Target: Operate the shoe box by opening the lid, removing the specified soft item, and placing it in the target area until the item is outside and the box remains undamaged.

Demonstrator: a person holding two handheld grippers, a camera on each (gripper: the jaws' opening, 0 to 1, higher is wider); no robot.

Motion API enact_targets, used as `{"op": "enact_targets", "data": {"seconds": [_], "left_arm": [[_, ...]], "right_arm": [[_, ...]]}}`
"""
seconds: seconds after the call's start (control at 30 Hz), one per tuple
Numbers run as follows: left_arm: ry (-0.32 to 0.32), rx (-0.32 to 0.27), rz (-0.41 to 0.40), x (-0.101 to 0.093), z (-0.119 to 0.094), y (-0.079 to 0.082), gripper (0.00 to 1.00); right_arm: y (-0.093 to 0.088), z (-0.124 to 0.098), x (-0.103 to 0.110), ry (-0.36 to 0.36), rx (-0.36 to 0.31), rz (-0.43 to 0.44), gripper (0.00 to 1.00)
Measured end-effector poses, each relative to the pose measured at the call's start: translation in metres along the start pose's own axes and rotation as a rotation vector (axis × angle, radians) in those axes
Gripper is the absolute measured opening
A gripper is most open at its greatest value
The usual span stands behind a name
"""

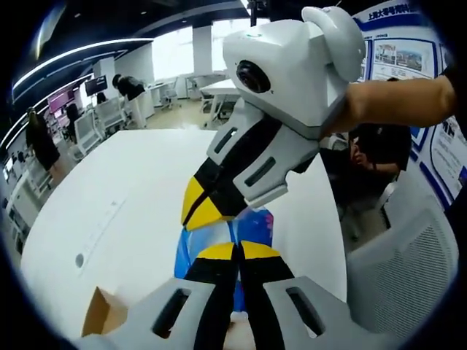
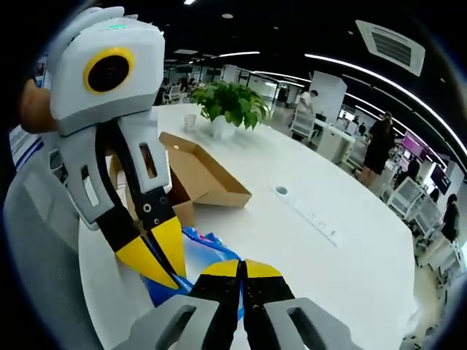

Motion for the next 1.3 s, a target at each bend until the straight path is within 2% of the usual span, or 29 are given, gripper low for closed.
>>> {"op": "enact_targets", "data": {"seconds": [0.33,0.73,1.0,1.3], "left_arm": [[-0.039,0.013,0.002,0.000,0.026,0.006,0.00],[-0.089,0.004,0.021,0.004,0.059,0.027,0.00],[-0.129,0.026,0.053,0.007,0.082,0.042,0.00],[-0.161,0.039,0.052,0.008,0.106,0.046,0.00]], "right_arm": [[-0.021,-0.004,-0.014,-0.020,0.022,0.040,0.00],[-0.044,-0.018,-0.040,-0.079,0.028,0.117,0.00],[-0.058,-0.025,-0.053,-0.120,0.035,0.163,0.00],[-0.076,-0.029,-0.067,-0.147,0.045,0.211,0.00]]}}
Point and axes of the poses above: the point that each gripper's makers call its tool centre point, and the gripper's own axes: z roughly forward along the fingers, x roughly to its left, y roughly out of its top, the point moved 10 cm from there along -z, roughly backward along the fingers, and after that the axes turned 1 degree about -x, right-handed, at the moved point
